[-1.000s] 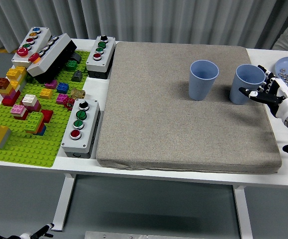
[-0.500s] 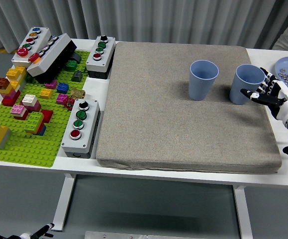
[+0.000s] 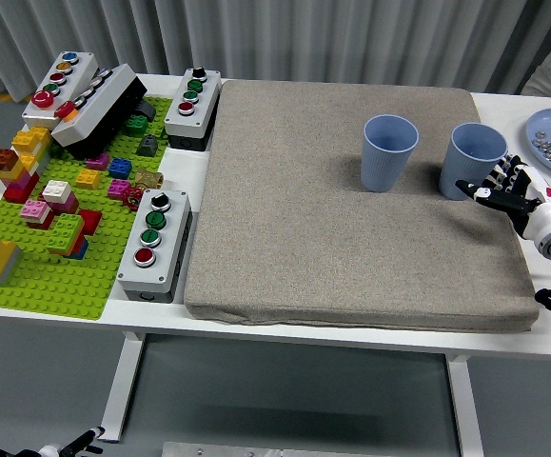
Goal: Pick cup pour cup place
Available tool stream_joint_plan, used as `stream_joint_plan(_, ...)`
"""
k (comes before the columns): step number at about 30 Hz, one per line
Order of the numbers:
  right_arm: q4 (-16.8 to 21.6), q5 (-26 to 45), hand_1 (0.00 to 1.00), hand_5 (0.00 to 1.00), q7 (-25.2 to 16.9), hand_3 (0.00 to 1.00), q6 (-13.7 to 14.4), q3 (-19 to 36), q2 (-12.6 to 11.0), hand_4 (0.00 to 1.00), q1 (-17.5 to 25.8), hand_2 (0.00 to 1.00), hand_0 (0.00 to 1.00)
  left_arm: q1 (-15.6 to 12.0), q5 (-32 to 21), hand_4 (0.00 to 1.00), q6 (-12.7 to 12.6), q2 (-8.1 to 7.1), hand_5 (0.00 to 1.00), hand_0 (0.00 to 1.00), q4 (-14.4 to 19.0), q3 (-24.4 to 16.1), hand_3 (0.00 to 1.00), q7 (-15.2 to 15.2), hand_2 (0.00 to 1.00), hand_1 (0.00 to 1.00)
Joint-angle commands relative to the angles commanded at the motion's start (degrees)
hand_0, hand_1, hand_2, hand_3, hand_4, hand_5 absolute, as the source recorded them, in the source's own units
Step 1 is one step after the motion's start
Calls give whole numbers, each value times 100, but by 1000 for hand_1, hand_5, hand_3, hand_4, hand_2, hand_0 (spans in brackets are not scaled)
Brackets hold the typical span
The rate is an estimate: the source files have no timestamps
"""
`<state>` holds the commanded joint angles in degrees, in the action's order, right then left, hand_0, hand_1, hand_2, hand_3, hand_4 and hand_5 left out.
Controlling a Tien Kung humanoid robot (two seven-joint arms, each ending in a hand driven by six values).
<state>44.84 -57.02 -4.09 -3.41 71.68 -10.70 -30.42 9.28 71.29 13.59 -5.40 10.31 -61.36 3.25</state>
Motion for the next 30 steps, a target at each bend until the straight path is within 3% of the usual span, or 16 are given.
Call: stream_joint_plan(30, -400, -37, 964, 312, -81, 998, -2, -47, 129, 866, -341, 998, 977, 144, 93, 643, 12, 24, 998, 835, 0, 42, 805, 36, 873, 836)
